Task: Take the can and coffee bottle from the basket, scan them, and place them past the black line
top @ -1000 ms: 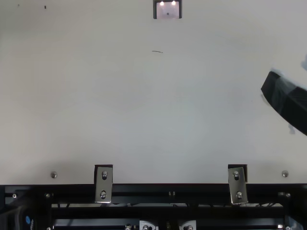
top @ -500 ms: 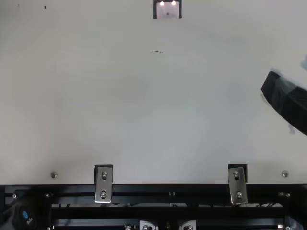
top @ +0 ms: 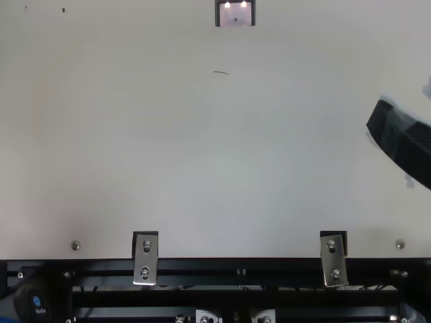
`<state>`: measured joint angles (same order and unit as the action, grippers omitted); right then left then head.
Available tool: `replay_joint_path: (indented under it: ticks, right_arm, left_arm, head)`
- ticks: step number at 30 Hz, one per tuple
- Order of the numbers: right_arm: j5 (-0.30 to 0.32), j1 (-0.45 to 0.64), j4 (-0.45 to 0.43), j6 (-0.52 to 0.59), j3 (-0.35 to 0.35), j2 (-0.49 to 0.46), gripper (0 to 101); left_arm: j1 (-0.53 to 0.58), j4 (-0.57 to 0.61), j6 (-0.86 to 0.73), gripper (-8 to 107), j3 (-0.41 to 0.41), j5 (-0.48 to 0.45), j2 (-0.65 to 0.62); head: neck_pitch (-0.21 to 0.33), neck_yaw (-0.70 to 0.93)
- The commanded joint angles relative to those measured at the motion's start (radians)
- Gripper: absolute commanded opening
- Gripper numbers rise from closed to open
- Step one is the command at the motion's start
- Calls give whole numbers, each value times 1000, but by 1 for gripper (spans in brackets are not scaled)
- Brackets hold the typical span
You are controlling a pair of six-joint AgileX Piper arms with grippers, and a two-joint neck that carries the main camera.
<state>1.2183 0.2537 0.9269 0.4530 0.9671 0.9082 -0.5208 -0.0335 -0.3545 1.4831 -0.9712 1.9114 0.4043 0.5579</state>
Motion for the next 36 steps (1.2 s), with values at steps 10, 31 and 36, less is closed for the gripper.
replay_joint_path:
  ticks: [10,31,36]
  right_arm:
    - [0,0,0,0,0,0,101]
    - [0,0,0,0,0,0,101]
    - [0,0,0,0,0,0,101]
  left_arm:
    - [10,16,-28,90,178,-105,255]
    - [17,-7,-52,90,168,-42,416]
    - [14,-15,-57,90,146,-18,422]
  head:
    - [31,17]
    - [31,17]
    - [31,17]
